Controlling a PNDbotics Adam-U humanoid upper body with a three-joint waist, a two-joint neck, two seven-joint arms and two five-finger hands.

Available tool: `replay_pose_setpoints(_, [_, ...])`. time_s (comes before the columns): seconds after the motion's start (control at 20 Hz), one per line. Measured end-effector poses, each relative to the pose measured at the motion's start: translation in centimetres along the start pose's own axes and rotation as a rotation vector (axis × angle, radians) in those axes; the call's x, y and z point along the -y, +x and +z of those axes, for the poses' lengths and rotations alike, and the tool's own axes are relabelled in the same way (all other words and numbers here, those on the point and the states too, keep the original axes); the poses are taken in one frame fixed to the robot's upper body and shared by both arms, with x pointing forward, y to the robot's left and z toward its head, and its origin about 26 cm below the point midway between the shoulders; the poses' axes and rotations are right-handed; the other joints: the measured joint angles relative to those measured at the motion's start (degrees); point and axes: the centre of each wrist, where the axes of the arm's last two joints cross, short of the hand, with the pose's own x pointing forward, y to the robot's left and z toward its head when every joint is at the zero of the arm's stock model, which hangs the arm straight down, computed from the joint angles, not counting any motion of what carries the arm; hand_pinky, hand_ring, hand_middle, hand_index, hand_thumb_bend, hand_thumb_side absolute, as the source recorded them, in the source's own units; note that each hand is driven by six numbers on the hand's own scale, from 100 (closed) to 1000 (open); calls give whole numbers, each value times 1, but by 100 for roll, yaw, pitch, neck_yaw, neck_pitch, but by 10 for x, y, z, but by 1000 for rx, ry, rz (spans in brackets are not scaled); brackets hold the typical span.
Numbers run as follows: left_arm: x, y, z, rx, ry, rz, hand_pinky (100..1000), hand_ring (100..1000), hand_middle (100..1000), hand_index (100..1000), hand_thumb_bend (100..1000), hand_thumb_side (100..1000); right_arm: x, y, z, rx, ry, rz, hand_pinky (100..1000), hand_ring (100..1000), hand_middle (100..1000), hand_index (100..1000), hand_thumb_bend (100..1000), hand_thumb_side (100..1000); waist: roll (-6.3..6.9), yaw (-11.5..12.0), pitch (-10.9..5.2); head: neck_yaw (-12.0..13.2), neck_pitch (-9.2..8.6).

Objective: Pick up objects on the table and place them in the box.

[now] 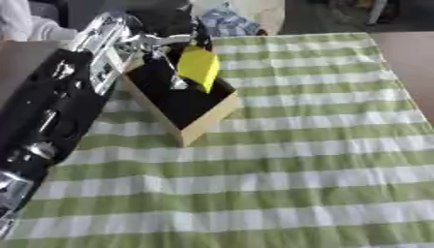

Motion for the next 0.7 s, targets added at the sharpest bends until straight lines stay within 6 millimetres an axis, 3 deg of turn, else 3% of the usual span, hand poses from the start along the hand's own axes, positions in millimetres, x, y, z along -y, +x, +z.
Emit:
replay_pose_setpoints(0.5, [32,-6,-4,-48,-54,44,238,447,521,592,187,216,-1,0,1,-9,-9,-10,607,597,612,769,100,763,-37,-10,46,2,-9])
replay_pose_setpoints(0.7, [40,-5,-8,-48,-73,50,309,490,557,648,205,224,-1,0,1,-11,-12,-11,606,596,611,769,100,763,-44,-18,53,1,-10])
